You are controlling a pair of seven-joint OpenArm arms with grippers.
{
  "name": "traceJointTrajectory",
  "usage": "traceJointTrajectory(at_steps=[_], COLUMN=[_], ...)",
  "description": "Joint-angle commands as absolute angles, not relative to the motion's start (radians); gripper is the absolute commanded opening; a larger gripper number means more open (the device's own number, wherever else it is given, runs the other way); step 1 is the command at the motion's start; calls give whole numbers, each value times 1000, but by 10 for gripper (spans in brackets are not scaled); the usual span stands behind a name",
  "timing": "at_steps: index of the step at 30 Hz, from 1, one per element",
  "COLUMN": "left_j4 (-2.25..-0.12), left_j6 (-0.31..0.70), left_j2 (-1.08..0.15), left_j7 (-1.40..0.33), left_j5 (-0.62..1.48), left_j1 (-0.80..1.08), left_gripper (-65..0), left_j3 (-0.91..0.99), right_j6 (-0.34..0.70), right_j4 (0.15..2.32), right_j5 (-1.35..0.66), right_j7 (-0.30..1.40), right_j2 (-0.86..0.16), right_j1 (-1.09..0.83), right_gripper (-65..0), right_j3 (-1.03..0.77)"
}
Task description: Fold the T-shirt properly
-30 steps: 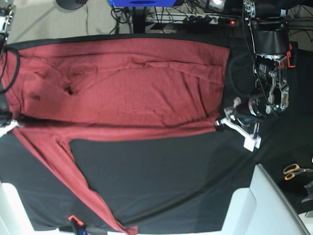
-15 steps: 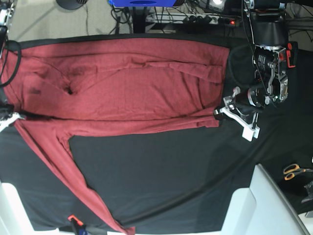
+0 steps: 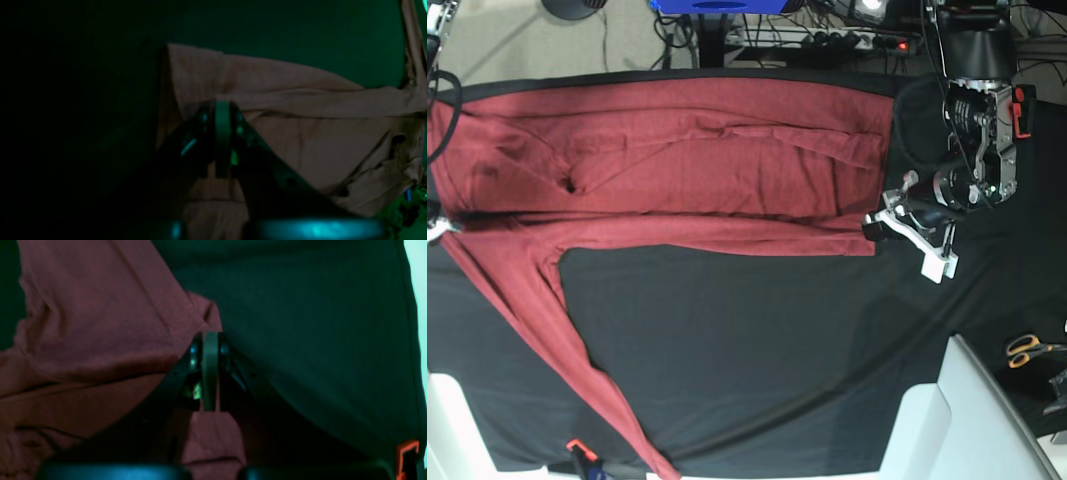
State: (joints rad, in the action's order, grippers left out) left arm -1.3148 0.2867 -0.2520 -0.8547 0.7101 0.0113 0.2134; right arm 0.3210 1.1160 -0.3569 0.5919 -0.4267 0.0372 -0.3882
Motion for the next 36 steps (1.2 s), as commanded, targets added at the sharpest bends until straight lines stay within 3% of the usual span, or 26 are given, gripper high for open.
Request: traceJointTrajectory(at_steps=[1, 36], left_j4=[-1340, -1442], left_j6=[292, 292], left_j2=[-263, -255], left_j7=[-843, -843], left_j5=[727, 727], left_j1=[10, 170], left_gripper=[-650, -650], left_j3=[219, 217], right_j6=[317, 318], right_j4=[1133, 1135], right_j5=[-358, -361], right_j7=[581, 587], right_j2=[-449, -444], right_j1=[41, -70], right_gripper=[-650, -650], right_j3=[-394, -464])
